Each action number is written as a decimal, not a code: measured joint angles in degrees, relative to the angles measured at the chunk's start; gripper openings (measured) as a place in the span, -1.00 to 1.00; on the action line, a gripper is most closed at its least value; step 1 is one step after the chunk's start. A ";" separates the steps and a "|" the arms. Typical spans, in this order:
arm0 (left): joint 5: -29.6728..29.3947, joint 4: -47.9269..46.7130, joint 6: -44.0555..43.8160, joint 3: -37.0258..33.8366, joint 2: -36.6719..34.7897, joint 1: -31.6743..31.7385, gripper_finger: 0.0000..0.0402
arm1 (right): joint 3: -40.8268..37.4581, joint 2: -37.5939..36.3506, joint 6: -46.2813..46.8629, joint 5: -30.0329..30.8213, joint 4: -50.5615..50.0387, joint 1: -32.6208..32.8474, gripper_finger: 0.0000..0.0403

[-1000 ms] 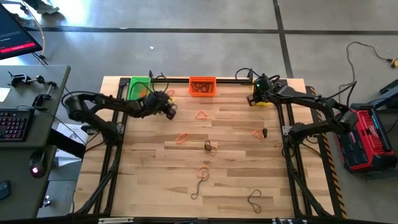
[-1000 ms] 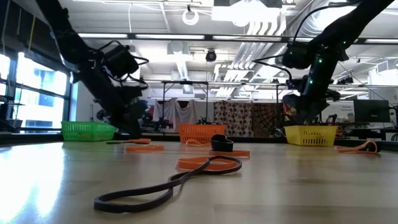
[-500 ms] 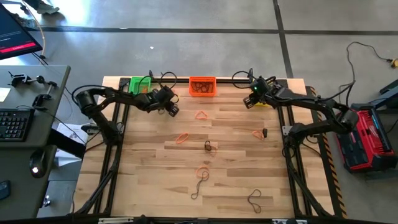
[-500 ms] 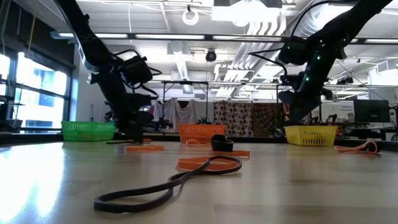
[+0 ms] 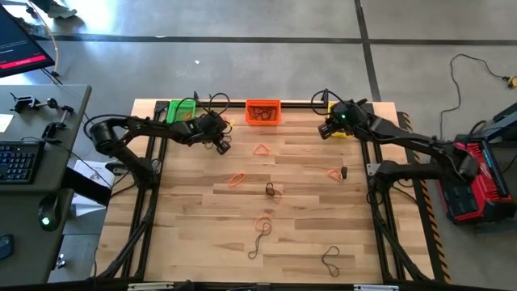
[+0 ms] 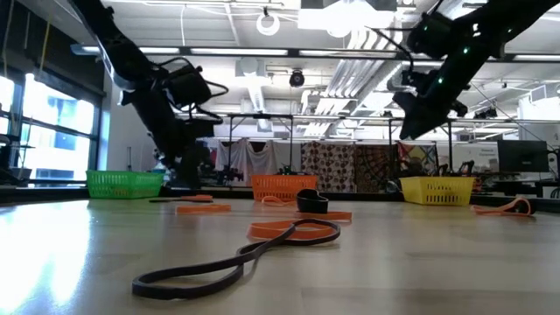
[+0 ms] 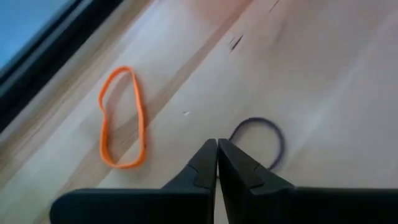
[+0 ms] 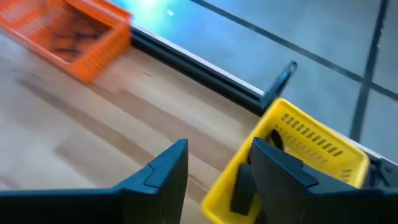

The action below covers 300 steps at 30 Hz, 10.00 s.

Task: Sort rubber bands into baskets
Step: Put the top blue rubber band into the orange bin, then put the middle left orange rubber band into the green bin, then put the top left orange rubber band into the green bin

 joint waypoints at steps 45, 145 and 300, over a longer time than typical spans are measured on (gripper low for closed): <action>13.94 0.47 16.22 4.16 5.14 1.17 -0.97 | 0.02 -3.18 3.55 -0.03 0.22 13.08 -0.19; 27.77 14.84 16.57 15.06 3.45 -7.11 -0.62 | -0.09 0.97 5.50 -0.04 8.05 27.59 -0.19; -3.09 -33.92 0.34 15.96 -11.41 11.16 -0.31 | -0.04 7.70 0.95 -2.44 18.86 27.94 -0.19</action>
